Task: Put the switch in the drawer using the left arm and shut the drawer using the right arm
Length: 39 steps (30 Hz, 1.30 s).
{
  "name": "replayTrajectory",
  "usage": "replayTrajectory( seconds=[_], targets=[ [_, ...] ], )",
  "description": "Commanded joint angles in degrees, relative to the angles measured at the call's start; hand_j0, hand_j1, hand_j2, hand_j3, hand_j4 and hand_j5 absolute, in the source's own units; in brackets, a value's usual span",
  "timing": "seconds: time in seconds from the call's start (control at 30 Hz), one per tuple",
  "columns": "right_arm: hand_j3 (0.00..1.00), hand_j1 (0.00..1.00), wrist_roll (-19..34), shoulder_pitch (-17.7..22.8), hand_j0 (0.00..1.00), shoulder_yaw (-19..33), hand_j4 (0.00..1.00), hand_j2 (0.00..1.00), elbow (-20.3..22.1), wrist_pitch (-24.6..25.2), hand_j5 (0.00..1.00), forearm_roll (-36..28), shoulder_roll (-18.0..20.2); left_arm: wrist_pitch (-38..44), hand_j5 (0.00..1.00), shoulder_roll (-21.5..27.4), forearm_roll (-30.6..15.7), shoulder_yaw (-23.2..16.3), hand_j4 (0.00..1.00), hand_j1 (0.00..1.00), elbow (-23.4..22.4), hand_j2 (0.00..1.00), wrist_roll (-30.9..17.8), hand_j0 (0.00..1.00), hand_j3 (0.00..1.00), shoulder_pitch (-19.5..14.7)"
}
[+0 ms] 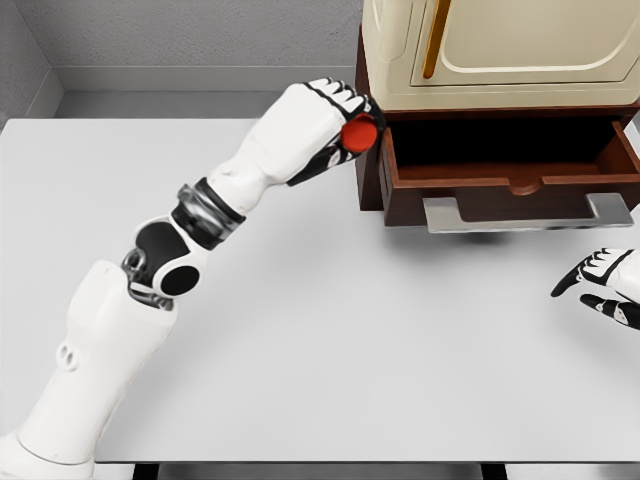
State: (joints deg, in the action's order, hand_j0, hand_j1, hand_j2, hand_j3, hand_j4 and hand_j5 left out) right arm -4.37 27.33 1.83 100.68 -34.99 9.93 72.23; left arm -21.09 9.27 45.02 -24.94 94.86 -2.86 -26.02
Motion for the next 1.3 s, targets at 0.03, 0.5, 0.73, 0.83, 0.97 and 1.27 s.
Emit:
replayTrajectory(
  seconds=[0.03, 0.5, 0.73, 0.83, 0.97, 1.27],
  targets=[
    [0.55, 0.55, 0.0, 0.0, 0.55, 0.0, 0.55, 0.55, 0.0, 0.0, 0.55, -0.4, 0.1, 0.0, 0.33, -0.8, 2.6, -1.7, 0.33, 0.33, -0.2, 0.33, 0.0, 0.33, 0.33, -0.5],
    [0.55, 0.55, 0.0, 0.0, 0.55, 0.0, 0.55, 0.55, 0.1, 0.0, 0.55, -0.4, 0.1, 1.7, 0.33, -7.9, 10.9, -3.9, 0.33, 0.33, -4.5, 0.33, 0.0, 0.33, 0.33, -3.4],
    [0.55, 0.55, 0.0, 0.0, 0.55, 0.0, 0.55, 0.55, 0.1, 0.0, 0.55, -0.4, 0.1, 2.2, 0.33, -9.3, 12.6, -4.3, 0.33, 0.33, -7.2, 0.33, 0.0, 0.33, 0.33, -5.0],
    [0.55, 0.55, 0.0, 0.0, 0.55, 0.0, 0.55, 0.55, 0.1, 0.0, 0.55, -0.4, 0.1, 2.8, 0.33, -9.3, 14.9, -4.3, 0.33, 0.33, -8.3, 0.33, 0.1, 0.33, 0.33, -5.3],
    [0.55, 0.55, 0.0, 0.0, 0.55, 0.0, 0.55, 0.55, 0.0, 0.0, 0.55, -0.4, 0.1, 3.0, 0.33, -9.3, 17.6, -5.1, 0.33, 0.33, -9.1, 0.33, 0.0, 0.33, 0.33, -5.6],
    [0.55, 0.55, 0.0, 0.0, 0.55, 0.0, 0.55, 0.55, 0.1, 0.0, 0.55, -0.4, 0.1, 3.0, 0.33, -9.3, 18.2, -6.6, 0.33, 0.33, -8.3, 0.33, 0.0, 0.33, 0.33, -6.6]
  ],
)
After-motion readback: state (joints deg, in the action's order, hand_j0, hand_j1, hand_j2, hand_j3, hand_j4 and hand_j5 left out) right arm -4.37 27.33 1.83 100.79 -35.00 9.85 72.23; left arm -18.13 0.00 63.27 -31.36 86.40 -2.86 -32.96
